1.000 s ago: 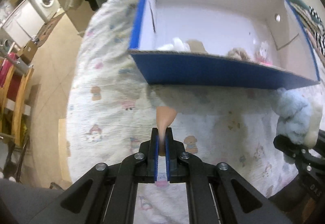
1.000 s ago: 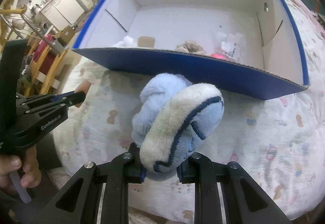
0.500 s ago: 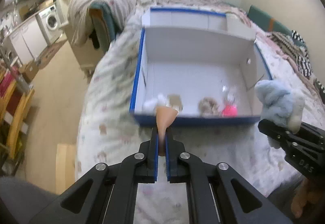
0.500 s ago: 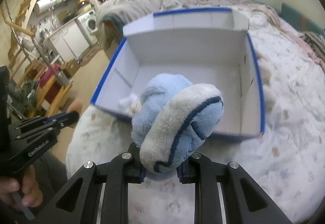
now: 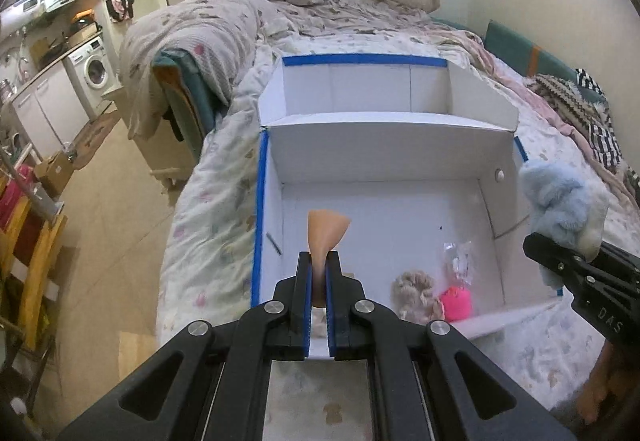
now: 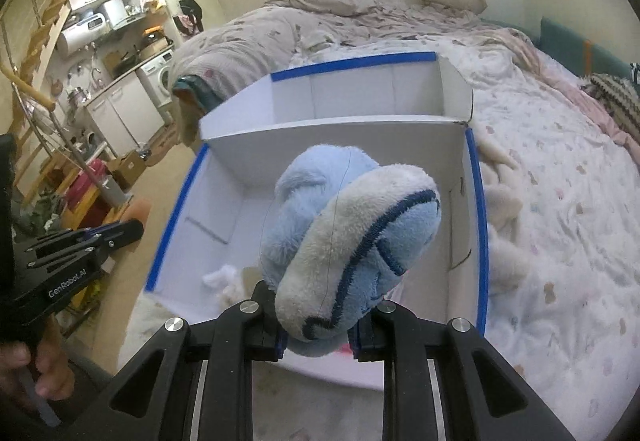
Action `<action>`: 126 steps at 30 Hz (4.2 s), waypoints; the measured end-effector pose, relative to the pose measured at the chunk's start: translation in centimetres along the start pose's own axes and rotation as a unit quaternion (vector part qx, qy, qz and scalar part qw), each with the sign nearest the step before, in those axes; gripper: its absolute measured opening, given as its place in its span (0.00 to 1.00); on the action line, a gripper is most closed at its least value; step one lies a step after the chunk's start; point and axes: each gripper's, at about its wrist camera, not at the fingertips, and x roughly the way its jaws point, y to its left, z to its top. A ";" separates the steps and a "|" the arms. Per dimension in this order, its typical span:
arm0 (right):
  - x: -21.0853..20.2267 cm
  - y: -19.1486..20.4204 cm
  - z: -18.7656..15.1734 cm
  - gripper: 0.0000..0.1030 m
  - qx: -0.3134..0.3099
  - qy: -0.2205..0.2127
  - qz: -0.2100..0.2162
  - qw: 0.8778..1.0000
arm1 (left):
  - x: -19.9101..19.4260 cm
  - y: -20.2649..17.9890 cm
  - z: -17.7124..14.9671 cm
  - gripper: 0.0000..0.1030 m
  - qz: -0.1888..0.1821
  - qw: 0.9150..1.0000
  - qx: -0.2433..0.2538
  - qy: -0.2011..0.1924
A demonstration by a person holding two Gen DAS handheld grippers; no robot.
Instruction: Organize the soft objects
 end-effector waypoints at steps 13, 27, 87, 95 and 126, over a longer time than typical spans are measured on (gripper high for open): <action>6.4 -2.8 -1.5 0.23 0.059 0.090 0.004 0.994 | 10.0 -1.6 -2.0 0.06 -0.015 0.997 -0.005 0.072; 7.9 -2.6 -2.2 0.29 0.066 0.112 0.016 0.991 | 12.0 -2.7 -1.7 0.07 -0.023 0.997 0.005 0.072; -5.0 3.6 -7.8 1.00 0.015 -0.090 -0.118 0.989 | -3.1 1.8 -8.5 0.99 0.049 0.992 -0.005 -0.115; -4.5 3.5 -8.0 1.00 0.019 -0.081 -0.121 0.989 | -2.6 2.1 -8.6 0.99 0.015 0.995 -0.021 -0.100; -4.3 3.2 -7.9 1.00 0.028 -0.078 -0.123 0.989 | -2.4 1.4 -8.7 0.99 0.004 0.995 -0.016 -0.094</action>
